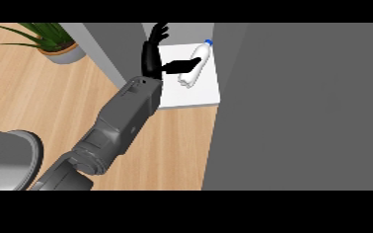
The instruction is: Pick up the bottled water, place it into the cabinet and close the cabinet
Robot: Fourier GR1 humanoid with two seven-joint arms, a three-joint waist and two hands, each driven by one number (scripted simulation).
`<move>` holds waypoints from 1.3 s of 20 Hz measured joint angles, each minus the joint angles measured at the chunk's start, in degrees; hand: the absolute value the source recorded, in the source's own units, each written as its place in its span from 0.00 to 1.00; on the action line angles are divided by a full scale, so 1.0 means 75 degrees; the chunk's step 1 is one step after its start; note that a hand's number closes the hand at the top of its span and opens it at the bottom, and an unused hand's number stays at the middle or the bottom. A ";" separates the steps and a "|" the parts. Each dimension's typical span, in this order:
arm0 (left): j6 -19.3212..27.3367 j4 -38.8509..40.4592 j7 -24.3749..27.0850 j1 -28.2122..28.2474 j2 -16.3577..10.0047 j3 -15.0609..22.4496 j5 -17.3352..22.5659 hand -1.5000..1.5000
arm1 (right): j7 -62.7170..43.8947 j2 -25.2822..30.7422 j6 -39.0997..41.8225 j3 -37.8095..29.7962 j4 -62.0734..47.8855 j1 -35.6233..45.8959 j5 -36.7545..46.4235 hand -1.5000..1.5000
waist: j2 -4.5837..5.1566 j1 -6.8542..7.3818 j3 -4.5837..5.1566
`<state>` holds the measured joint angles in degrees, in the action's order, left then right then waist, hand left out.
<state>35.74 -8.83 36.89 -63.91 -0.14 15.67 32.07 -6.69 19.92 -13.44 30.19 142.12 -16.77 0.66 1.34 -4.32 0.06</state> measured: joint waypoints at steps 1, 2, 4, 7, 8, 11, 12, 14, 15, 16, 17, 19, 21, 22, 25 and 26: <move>-0.0036 0.0067 0.0038 -0.0022 -0.0003 -0.0043 0.0006 0.00 | -0.0032 0.0009 0.0007 0.0000 0.0009 0.0036 -0.0003 0.00 | 0.0006 -0.0007 0.0002; -0.0096 0.0096 0.0114 -0.0011 0.0002 -0.0094 0.0023 0.00 | -0.0001 0.0001 0.0014 -0.0008 0.0005 0.0010 -0.0009 0.00 | 0.0005 -0.0001 0.0002; -0.0233 0.0123 0.0158 -0.0036 -0.0009 -0.0181 0.0070 0.00 | 0.0002 0.0001 0.0035 -0.0015 0.0004 0.0003 -0.0020 0.00 | 0.0002 -0.0002 0.0002; -0.0289 0.0181 0.0204 -0.0140 -0.0013 -0.0294 0.0125 0.00 | 0.0080 0.0027 0.0099 -0.0050 0.0012 -0.0064 -0.0052 0.00 | 0.0011 -0.0055 0.0000; -0.0311 0.0180 0.0208 -0.0161 -0.0005 -0.0271 0.0106 0.00 | 0.0137 0.0013 0.0135 -0.0085 -0.0041 -0.0059 -0.0097 0.00 | 0.0010 -0.0058 -0.0001; -0.0469 0.0253 0.0268 -0.0199 -0.0009 -0.0196 -0.0009 0.00 | 0.0064 0.0031 0.0152 -0.0175 -0.0007 -0.0044 -0.0115 0.00 | 0.0001 -0.0025 0.0000; -0.0544 0.0287 0.0252 -0.0260 -0.0020 -0.0205 -0.0026 0.00 | 0.0049 0.0014 0.0147 -0.0125 0.0003 -0.0039 -0.0116 0.00 | 0.0002 -0.0026 0.0000; -0.0714 0.0221 0.0251 -0.0338 -0.0006 -0.0243 -0.0002 0.00 | 0.0042 -0.0015 0.0142 -0.0109 0.0001 0.0000 -0.0115 0.00 | -0.0002 -0.0025 0.0001; -0.0867 0.0149 0.0268 -0.0351 -0.0001 -0.0246 0.0007 0.00 | 0.0024 -0.0007 0.0154 -0.0167 -0.0002 0.0014 -0.0118 0.00 | -0.0008 -0.0014 0.0001; -0.1031 0.0079 0.0332 -0.0362 0.0002 -0.0261 0.0019 0.00 | 0.0014 -0.0030 0.0144 -0.0184 -0.0001 0.0017 -0.0123 0.00 | -0.0009 -0.0011 0.0001; -0.1267 0.0022 0.0380 -0.0354 0.0004 -0.0303 0.0048 0.00 | 0.0045 -0.0044 0.0129 -0.0123 0.0004 -0.0043 -0.0120 0.00 | -0.0021 0.0006 0.0001; -0.1807 -0.0162 0.0412 -0.0374 0.0009 -0.0316 0.0073 0.00 | 0.0105 -0.0020 0.0151 -0.0137 0.0003 -0.0112 -0.0121 0.00 | -0.0048 0.0053 0.0000; -0.2251 -0.0314 0.0457 -0.0362 0.0012 -0.0335 0.0133 0.00 | 0.0051 -0.0056 0.0136 -0.0139 -0.0005 -0.0014 -0.0116 0.00 | -0.0054 0.0080 0.0001; -0.2461 -0.0385 0.0453 -0.0339 0.0013 -0.0342 0.0161 0.00 | 0.0088 -0.0026 0.0160 -0.0149 0.0001 -0.0075 -0.0116 0.00 | -0.0066 0.0098 0.0000; -0.2806 -0.0827 0.0383 -0.0092 0.0016 -0.0224 0.0347 0.00 | 0.0118 0.0025 0.0204 -0.0357 0.0005 -0.0167 -0.0128 0.00 | -0.0107 0.0158 -0.0004; -0.2922 -0.0966 0.0322 -0.0017 0.0016 -0.0201 0.0423 0.00 | 0.0155 -0.0009 0.0181 -0.0245 -0.0007 -0.0229 -0.0100 0.00 | -0.0121 0.0182 -0.0005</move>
<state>13.83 -16.08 39.31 -64.04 -0.01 14.16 35.24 -5.52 19.85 -12.08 28.35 142.06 -18.49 -0.09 0.43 -2.96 0.02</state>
